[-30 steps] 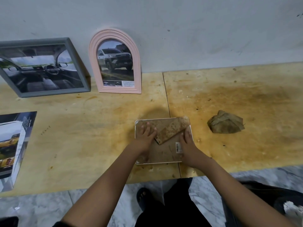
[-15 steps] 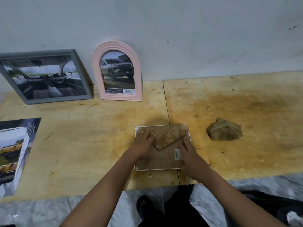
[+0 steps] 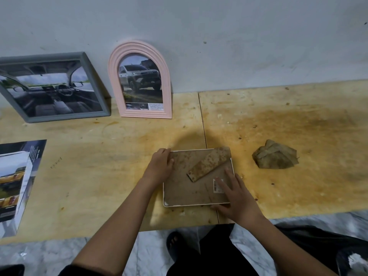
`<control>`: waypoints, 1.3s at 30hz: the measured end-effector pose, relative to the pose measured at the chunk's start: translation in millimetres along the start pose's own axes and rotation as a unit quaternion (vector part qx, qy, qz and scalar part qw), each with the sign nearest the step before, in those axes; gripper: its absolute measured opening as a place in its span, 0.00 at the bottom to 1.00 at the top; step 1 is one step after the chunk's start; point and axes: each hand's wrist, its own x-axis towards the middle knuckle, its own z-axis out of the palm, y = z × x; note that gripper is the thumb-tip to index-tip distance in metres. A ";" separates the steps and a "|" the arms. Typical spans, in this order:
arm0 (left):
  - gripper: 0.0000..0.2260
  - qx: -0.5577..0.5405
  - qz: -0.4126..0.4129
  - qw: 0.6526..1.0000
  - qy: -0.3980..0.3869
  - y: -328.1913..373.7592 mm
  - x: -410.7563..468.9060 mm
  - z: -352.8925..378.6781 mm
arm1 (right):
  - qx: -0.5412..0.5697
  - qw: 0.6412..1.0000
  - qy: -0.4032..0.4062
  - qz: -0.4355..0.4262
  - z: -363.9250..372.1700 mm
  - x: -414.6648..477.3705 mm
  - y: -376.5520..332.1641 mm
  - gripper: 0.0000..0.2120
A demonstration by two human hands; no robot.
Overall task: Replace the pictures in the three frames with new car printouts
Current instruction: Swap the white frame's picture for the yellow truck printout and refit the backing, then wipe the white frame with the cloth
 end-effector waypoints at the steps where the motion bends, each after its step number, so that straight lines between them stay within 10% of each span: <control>1: 0.19 -0.014 -0.004 1.000 0.006 -1.2 -0.7 1.0 | 0.019 1.000 0.000 -0.010 3.3 -0.5 3.2 0.34; 7: 0.11 -0.124 -0.019 0.986 0.114 -4.2 -10.9 -16.6 | 0.156 0.980 0.099 -0.068 -2.5 -7.6 17.6 0.25; 13: 0.20 -0.413 -0.041 0.895 0.165 25.2 -21.5 -64.2 | 0.343 0.917 0.201 -0.035 -61.7 7.4 19.3 0.19; 21: 0.24 -0.454 0.003 0.875 0.171 85.6 -14.5 -115.7 | 0.603 0.774 0.059 0.182 -124.6 25.0 10.5 0.19; 25: 0.28 -0.468 -0.090 0.876 0.073 73.9 -8.5 -76.2 | 0.587 0.758 -0.067 0.276 -97.7 16.0 18.2 0.29; 31: 0.32 -0.564 -0.257 0.785 0.020 48.4 7.3 -4.5 | 0.639 0.666 -0.110 0.369 -65.4 24.7 14.1 0.22; 35: 0.30 -0.608 -0.239 0.755 0.065 52.8 10.6 7.2 | 0.617 0.697 -0.114 0.347 -58.5 44.3 23.5 0.17; 39: 0.25 -0.601 -0.217 0.762 0.108 50.7 6.3 11.4 | 0.459 0.847 -0.113 0.244 -74.8 49.8 35.9 0.13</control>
